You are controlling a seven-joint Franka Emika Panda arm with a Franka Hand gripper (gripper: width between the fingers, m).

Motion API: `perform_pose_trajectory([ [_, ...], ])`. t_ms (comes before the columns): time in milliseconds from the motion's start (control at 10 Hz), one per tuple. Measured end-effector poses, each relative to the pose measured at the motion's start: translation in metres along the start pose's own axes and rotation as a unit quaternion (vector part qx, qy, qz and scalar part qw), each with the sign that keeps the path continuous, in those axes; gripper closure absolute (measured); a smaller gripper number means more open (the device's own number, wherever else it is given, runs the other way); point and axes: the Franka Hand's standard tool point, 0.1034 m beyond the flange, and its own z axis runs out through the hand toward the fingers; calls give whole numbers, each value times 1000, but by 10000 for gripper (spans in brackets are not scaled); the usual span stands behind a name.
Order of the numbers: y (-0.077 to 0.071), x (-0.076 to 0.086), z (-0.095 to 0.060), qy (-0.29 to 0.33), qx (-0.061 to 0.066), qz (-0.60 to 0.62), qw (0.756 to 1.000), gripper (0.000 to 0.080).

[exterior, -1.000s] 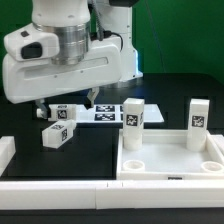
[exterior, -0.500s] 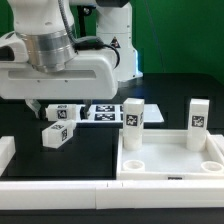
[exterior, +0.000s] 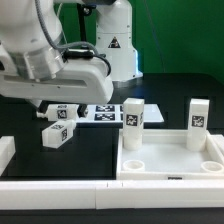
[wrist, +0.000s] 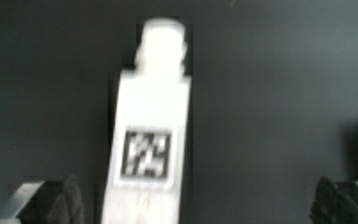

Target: Assemble square table

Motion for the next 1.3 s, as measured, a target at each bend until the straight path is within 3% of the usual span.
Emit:
perform_pose_trajectory([
  [100, 0, 5, 1, -20, -1, -5, 1000, 151],
  [300, 1, -3, 8, -95, 3, -14, 995, 151],
  [400, 11, 8, 10, -137, 15, -22, 990, 151],
  [600, 24, 19, 21, -190, 20, -22, 981, 151],
  [700, 24, 27, 20, -175, 28, -26, 984, 151],
  [900, 23, 27, 21, -175, 28, -27, 984, 151],
  [1300, 18, 19, 53, -207, 20, -12, 978, 151],
])
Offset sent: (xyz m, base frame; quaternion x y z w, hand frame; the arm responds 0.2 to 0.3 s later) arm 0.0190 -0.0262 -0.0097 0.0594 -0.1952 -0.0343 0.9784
